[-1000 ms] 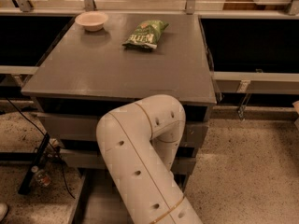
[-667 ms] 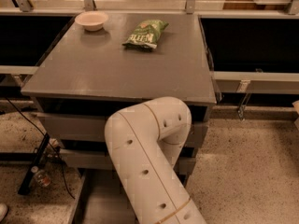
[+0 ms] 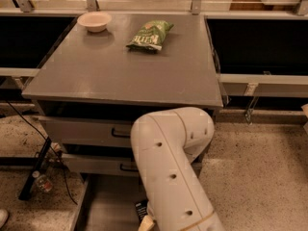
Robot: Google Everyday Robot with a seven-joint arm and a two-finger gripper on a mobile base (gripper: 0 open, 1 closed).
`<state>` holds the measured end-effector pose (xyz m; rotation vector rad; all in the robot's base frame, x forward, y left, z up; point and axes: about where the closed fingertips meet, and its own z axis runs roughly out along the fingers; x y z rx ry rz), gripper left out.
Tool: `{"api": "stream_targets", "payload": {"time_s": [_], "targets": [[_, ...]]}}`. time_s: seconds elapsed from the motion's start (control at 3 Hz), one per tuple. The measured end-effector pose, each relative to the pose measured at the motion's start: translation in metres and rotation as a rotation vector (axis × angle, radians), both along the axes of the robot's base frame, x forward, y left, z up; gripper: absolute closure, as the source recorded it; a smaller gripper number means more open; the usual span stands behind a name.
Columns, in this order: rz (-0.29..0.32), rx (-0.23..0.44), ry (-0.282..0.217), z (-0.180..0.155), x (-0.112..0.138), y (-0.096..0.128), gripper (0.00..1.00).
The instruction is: Pick rxbar blueberry from bottom drawer and place on counter
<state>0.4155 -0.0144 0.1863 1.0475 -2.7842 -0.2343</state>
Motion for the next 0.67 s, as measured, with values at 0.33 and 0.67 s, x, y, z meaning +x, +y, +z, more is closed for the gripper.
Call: {"api": "stream_targets", "payload": {"time_s": [0.33,0.67], "targets": [[-0.027,0.054,0.014,-0.003,-0.003,-0.012,0.00],[-0.059,0.099,0.024,-0.003,-0.005,-0.029,0.00]]}}
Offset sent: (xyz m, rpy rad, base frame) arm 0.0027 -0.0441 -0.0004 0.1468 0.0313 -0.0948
